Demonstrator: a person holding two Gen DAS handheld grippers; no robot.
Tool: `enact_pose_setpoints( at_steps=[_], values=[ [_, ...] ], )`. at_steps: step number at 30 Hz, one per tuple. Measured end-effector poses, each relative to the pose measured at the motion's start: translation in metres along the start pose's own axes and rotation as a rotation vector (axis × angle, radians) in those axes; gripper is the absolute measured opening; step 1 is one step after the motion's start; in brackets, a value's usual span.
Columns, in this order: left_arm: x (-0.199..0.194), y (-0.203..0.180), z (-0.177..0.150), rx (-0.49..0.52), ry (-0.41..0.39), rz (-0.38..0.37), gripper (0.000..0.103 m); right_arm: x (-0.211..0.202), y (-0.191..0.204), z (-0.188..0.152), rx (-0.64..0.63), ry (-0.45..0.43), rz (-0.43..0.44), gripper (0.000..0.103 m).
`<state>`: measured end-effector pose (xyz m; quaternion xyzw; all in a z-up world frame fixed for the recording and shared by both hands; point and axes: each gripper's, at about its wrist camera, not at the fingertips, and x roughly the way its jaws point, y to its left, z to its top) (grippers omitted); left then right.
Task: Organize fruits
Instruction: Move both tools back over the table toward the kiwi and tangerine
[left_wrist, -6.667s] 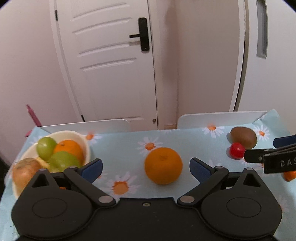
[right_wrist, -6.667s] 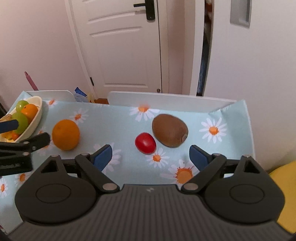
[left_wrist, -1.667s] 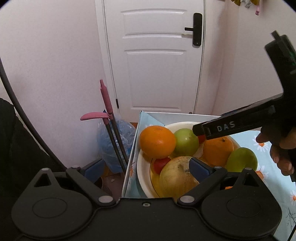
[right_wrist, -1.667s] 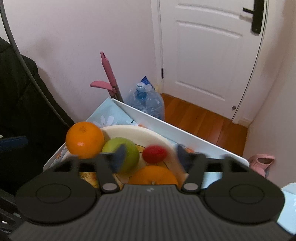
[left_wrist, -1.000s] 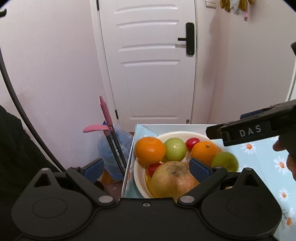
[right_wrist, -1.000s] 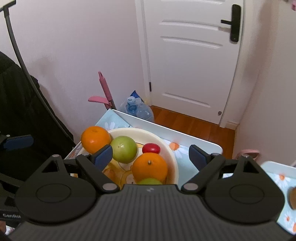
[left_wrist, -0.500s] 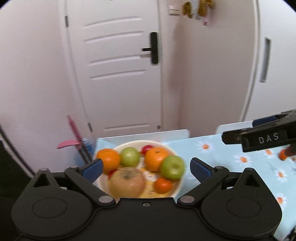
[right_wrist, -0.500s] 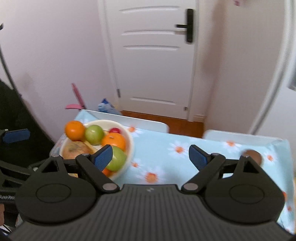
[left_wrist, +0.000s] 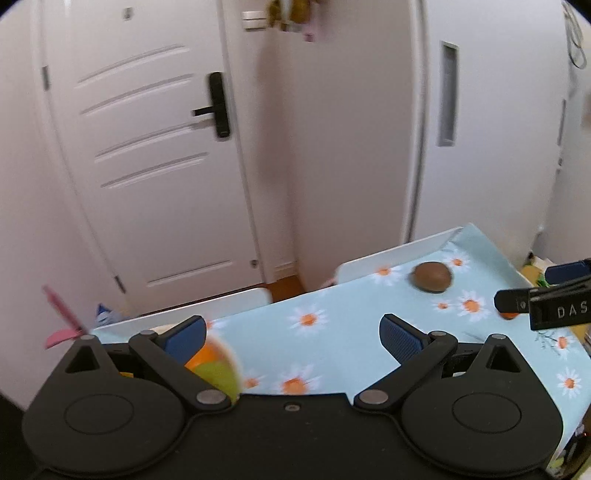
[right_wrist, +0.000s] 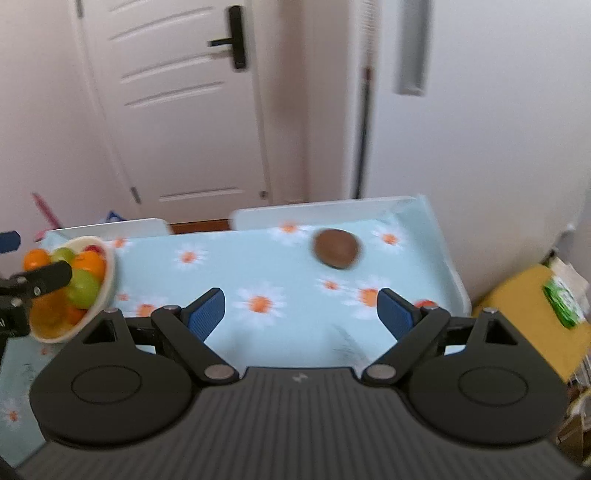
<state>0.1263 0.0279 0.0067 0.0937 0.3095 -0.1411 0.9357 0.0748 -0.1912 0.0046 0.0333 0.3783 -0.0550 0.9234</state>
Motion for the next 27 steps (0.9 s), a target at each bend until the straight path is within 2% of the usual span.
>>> enact_pose_setpoints(
  at_steps=[6,12,27],
  values=[
    [0.037,-0.046,0.022,0.045,0.009,-0.057,0.102,0.017,-0.048,-0.01,0.062,0.026,-0.06,0.103],
    [0.081,-0.082,0.033,0.069,0.046,-0.112,0.102,0.04,-0.077,-0.023,0.112,0.063,-0.086,0.102],
    [0.186,-0.151,0.043,0.141,0.125,-0.193,0.1,0.093,-0.095,-0.039,0.181,0.116,-0.086,0.098]
  ],
)
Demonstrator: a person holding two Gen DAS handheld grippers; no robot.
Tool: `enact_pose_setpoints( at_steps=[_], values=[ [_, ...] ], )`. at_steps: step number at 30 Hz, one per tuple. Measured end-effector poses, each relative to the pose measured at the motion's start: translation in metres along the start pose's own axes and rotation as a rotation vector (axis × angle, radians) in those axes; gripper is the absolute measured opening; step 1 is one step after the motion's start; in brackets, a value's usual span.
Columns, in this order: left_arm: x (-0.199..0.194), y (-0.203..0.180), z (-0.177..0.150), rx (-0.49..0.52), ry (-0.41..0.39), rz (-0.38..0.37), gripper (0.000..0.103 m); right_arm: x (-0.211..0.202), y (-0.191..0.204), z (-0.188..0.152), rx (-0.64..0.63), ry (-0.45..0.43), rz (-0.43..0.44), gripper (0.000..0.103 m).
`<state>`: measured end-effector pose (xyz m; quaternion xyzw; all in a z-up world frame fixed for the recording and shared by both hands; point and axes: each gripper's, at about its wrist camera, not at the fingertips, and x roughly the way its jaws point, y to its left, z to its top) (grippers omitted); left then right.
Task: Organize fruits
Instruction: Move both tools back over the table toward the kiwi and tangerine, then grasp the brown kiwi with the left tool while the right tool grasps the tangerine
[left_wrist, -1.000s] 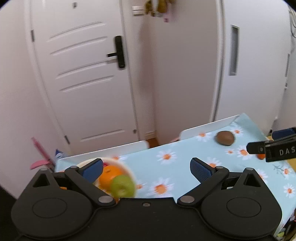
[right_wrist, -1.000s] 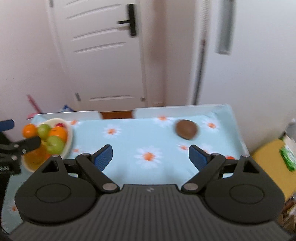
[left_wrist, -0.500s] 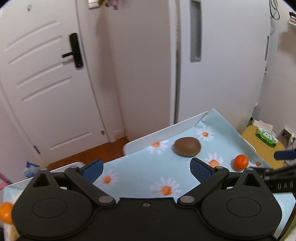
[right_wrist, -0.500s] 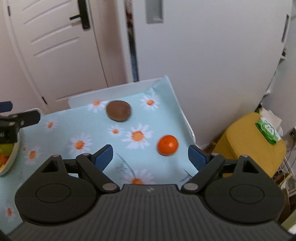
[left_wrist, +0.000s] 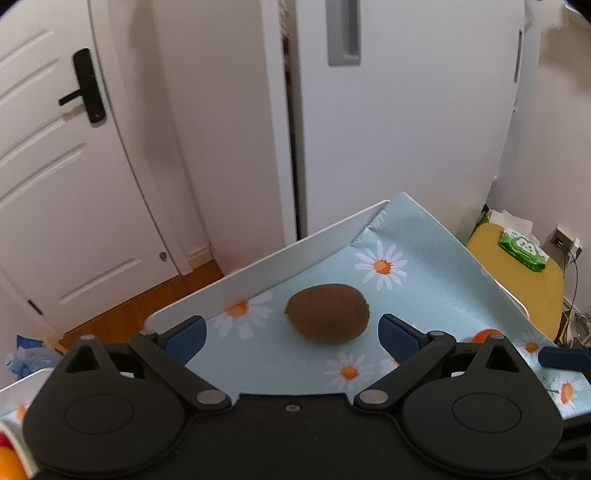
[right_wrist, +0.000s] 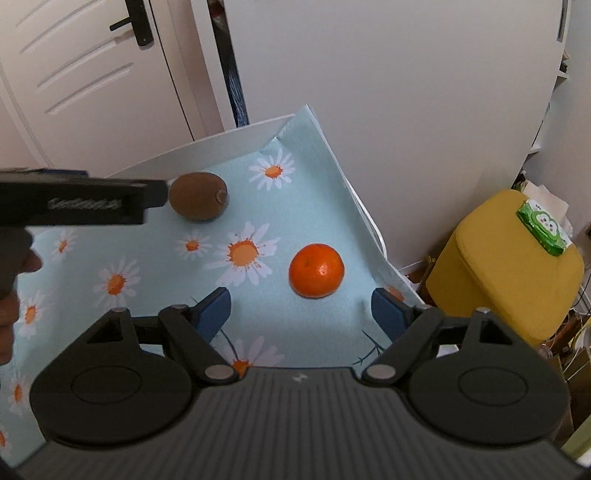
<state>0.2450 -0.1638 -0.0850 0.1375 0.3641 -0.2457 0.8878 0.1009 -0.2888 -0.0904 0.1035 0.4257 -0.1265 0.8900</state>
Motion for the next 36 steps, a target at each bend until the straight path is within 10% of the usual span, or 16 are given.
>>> enact_pose_setpoints(
  at_steps=[19,36],
  values=[
    [0.054,-0.015,0.0,0.017,0.046,-0.065,0.071,0.02,0.001,-0.004,0.024,0.011,-0.012,0.076],
    [0.031,-0.012,-0.016,0.047,0.032,-0.028,0.068,0.029,-0.002,0.006,-0.011,-0.02,-0.021,0.064]
  ],
)
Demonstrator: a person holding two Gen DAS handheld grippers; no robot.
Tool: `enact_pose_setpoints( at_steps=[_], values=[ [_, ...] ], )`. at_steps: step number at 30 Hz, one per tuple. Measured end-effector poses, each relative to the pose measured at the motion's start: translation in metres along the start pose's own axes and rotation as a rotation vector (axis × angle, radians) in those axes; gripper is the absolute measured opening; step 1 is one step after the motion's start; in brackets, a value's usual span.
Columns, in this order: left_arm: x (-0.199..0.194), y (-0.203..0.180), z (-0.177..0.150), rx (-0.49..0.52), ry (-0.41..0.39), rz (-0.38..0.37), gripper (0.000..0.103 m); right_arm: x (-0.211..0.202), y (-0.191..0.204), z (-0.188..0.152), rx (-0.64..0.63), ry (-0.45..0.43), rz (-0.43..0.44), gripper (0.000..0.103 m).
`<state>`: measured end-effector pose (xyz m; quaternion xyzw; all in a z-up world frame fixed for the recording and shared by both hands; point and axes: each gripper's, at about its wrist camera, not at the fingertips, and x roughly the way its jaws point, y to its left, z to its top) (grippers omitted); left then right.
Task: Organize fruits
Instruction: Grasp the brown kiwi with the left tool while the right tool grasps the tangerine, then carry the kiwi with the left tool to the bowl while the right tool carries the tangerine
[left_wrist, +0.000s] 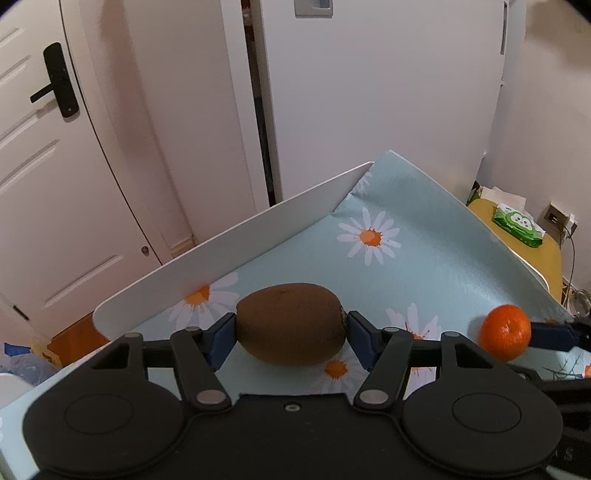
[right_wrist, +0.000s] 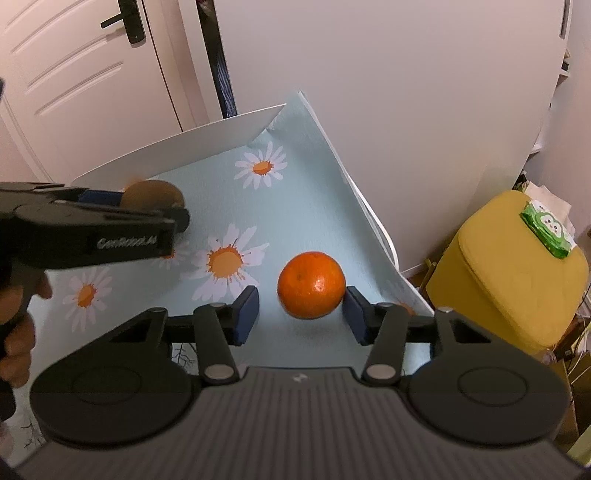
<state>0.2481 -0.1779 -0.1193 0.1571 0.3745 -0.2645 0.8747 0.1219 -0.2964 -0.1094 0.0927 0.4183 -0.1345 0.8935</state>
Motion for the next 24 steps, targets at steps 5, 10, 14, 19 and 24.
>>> enact_pose_setpoints(
  at_steps=[5,10,14,19,24],
  values=[
    [-0.008,0.001,-0.004,-0.017,-0.012,0.013,0.068,0.002,0.0,0.001,-0.022,-0.004,-0.006,0.059],
    [-0.017,0.002,-0.01,-0.039,-0.021,0.029,0.068,0.004,-0.002,0.001,-0.056,-0.012,-0.008,0.054],
    [-0.029,0.004,-0.015,-0.068,-0.031,0.05,0.068,-0.001,0.0,0.003,-0.083,-0.029,0.006,0.053],
    [-0.051,0.009,-0.023,-0.118,-0.047,0.082,0.068,-0.011,0.007,0.006,-0.134,-0.051,0.044,0.053],
    [-0.078,0.015,-0.032,-0.175,-0.072,0.128,0.068,-0.023,0.02,0.01,-0.183,-0.067,0.099,0.053]
  ],
)
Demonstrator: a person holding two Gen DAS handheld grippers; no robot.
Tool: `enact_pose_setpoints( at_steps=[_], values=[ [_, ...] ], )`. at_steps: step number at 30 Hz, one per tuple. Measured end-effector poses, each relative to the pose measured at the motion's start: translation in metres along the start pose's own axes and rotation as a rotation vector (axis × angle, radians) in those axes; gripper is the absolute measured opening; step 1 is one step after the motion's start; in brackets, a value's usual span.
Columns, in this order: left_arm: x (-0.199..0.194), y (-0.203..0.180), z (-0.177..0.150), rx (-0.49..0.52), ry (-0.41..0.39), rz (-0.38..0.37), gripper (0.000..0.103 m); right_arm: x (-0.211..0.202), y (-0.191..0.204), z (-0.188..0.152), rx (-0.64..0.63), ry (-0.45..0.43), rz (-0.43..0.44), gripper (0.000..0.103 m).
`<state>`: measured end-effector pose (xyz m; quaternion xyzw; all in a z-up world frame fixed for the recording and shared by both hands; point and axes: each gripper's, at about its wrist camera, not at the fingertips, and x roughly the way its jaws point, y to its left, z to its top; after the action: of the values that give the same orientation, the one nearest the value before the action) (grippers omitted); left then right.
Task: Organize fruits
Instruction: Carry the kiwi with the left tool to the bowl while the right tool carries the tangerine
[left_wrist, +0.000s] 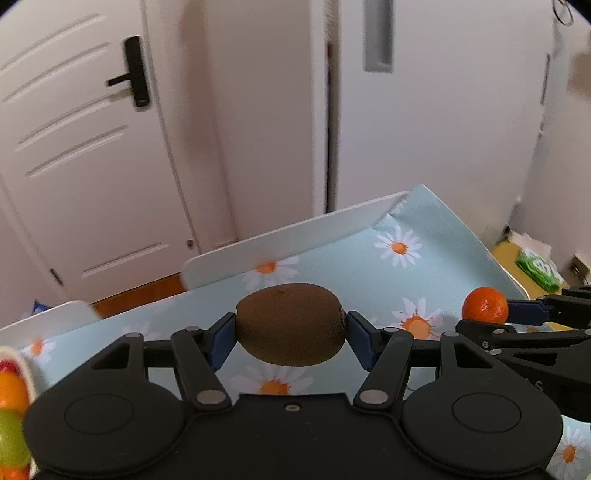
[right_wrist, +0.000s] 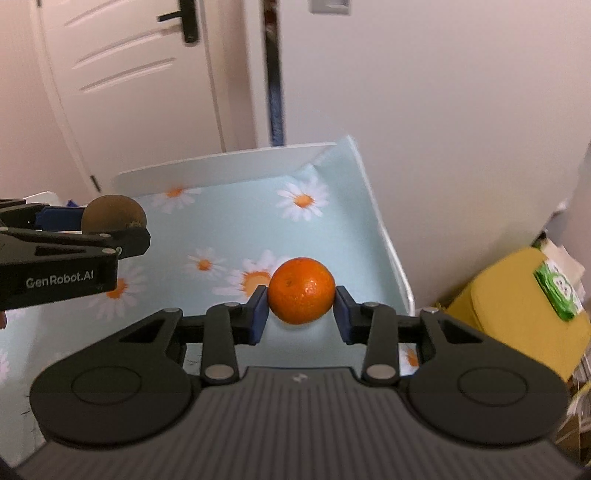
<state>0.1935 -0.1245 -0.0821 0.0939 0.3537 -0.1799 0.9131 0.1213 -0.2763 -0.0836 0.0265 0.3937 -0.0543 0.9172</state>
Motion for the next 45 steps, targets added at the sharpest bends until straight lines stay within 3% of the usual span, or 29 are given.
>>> enact_pose_setpoints(
  at_steps=[11,29,37,45],
  values=[
    [-0.058,0.035,-0.013,-0.139,-0.047,0.133,0.068,-0.028,0.051,0.02,-0.118,-0.041,0.149,0.052],
    [-0.151,0.129,-0.053,-0.326,-0.092,0.346,0.068,-0.063,0.175,0.039,-0.295,-0.057,0.374,0.052],
    [-0.16,0.184,-0.068,-0.353,-0.064,0.401,0.068,-0.058,0.232,0.04,-0.329,-0.044,0.424,0.052],
    [-0.134,0.231,-0.066,-0.31,-0.033,0.375,0.068,-0.039,0.27,0.049,-0.313,-0.037,0.413,0.052]
  ],
)
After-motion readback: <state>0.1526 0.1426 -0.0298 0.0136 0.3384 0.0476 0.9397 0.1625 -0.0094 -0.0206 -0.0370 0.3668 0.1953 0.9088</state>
